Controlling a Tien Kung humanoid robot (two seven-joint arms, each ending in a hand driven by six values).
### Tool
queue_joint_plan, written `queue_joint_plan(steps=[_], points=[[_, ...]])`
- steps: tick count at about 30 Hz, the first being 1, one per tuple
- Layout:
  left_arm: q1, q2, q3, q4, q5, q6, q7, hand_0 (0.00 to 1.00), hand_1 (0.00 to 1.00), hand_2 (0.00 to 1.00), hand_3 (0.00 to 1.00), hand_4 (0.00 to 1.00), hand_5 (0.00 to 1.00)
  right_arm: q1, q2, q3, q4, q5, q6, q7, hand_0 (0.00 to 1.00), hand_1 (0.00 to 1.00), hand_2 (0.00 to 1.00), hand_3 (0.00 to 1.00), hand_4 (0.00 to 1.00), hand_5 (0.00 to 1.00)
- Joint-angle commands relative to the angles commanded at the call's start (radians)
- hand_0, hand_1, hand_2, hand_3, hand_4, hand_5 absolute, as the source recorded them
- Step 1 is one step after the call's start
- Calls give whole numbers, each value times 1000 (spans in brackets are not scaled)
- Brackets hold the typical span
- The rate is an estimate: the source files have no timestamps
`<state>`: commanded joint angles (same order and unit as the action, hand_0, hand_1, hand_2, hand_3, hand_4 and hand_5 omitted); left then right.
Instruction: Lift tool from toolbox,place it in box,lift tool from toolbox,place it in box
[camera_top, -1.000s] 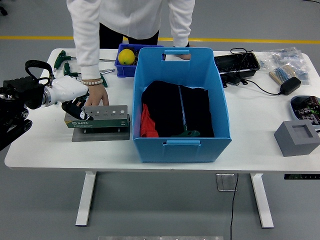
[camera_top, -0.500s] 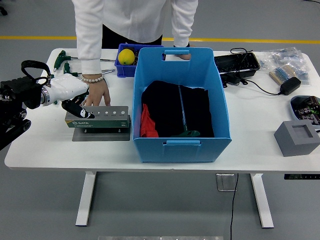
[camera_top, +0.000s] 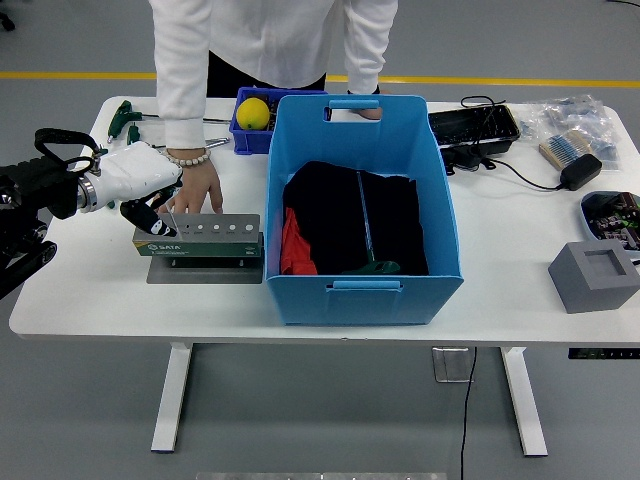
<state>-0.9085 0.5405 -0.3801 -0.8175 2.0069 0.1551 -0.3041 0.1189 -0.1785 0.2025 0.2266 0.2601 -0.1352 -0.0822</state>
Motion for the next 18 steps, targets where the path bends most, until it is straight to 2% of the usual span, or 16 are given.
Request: queue_joint_plan(steps=[1,6,7,10,12,13,18], points=[[1,0,-4,2,-10,8,-5,115,35,76,63,959,254,0,0,1,0,-1,0,0,720,721,786,634,880,747],[11,0,-47,9,-71,42,-38,115,35,76,63,959,254,0,0,4,0,-5,0,-2,720,721,786,634,880,747],[14,0,-59,9,-81,46,-44,98,11,62,55,861,276,0,0,5,-1,-6,0,-2,720,721,786,633,881,748],[23,0,-96,3,-107,58,-60,98,11,62,55,861,276,0,0,7,-1,-7,-1,-2,720,721,786,633,881,748],[30,2,-127,-8,-131,65,-72,98,11,62,55,861,276,0,0,8,-1,-7,0,-2,720,721,786,633,881,748],[33,3,-139,-14,-139,66,-76,86,2,47,41,786,284,0,0,8,-1,-8,0,-2,720,721,786,634,881,747],[50,9,-214,-68,-163,61,-78,86,2,47,41,786,284,-2,0,13,-1,-12,0,-4,720,721,786,634,881,747]])
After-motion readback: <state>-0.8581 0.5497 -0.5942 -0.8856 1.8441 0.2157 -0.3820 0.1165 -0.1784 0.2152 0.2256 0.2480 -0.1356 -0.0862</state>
